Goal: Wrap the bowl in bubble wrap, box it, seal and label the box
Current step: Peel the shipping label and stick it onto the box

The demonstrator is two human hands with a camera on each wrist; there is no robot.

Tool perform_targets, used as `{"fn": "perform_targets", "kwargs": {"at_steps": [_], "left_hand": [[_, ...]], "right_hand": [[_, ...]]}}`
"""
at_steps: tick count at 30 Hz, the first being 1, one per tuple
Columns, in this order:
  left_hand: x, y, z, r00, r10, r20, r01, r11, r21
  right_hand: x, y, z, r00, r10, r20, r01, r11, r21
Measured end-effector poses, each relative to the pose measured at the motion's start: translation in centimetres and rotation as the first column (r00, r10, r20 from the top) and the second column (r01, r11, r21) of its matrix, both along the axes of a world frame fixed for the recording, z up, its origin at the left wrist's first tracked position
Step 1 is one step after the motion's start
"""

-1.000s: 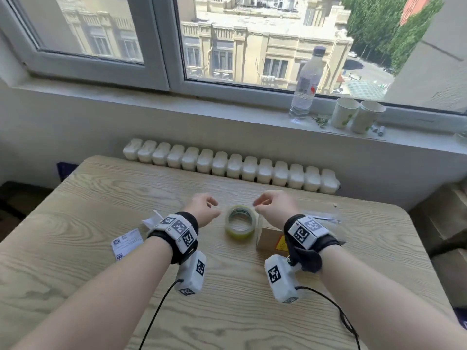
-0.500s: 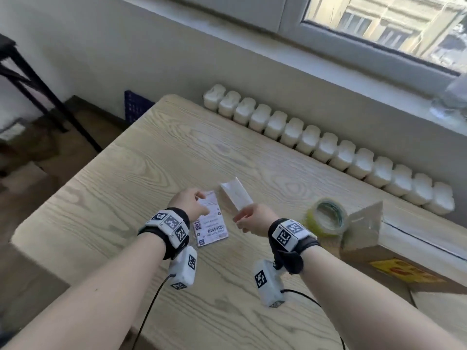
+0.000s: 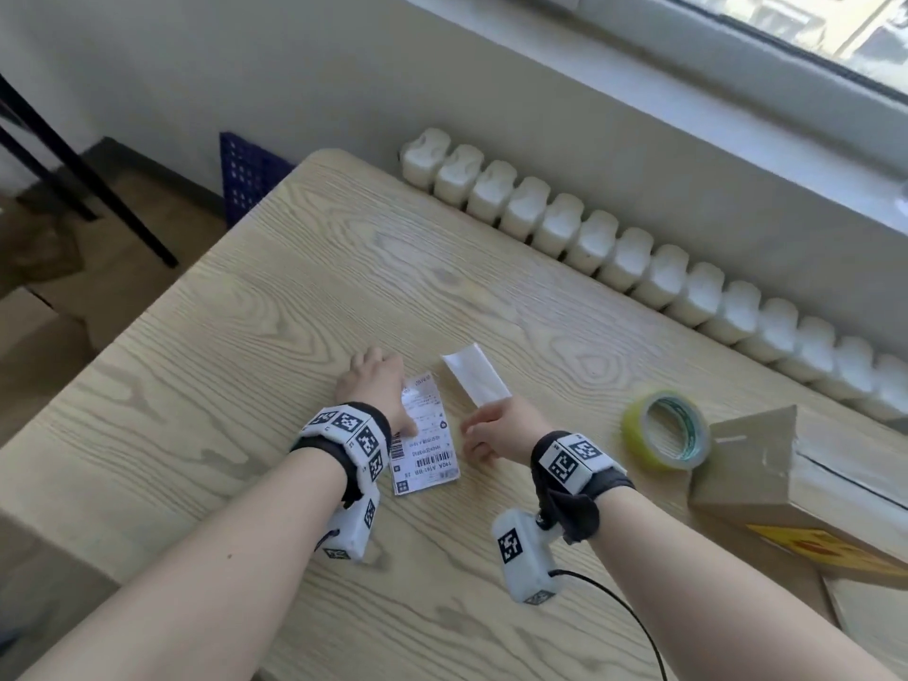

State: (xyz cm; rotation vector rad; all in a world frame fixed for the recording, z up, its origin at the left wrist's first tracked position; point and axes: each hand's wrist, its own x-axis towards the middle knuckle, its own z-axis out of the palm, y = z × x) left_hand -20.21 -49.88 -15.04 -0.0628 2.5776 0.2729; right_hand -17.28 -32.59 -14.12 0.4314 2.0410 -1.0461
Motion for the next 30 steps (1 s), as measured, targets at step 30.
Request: {"fn": "perform_targets", "kwargs": {"at_steps": [30], "left_hand": [[6.1,15.5,14.8,0.986,0.088,-0.144,0.025,0.764,0.644]], "right_hand": [[10.6,19.6,14.5,0.853,-0.334,-0.400,0.382,0.923,0.044]]}}
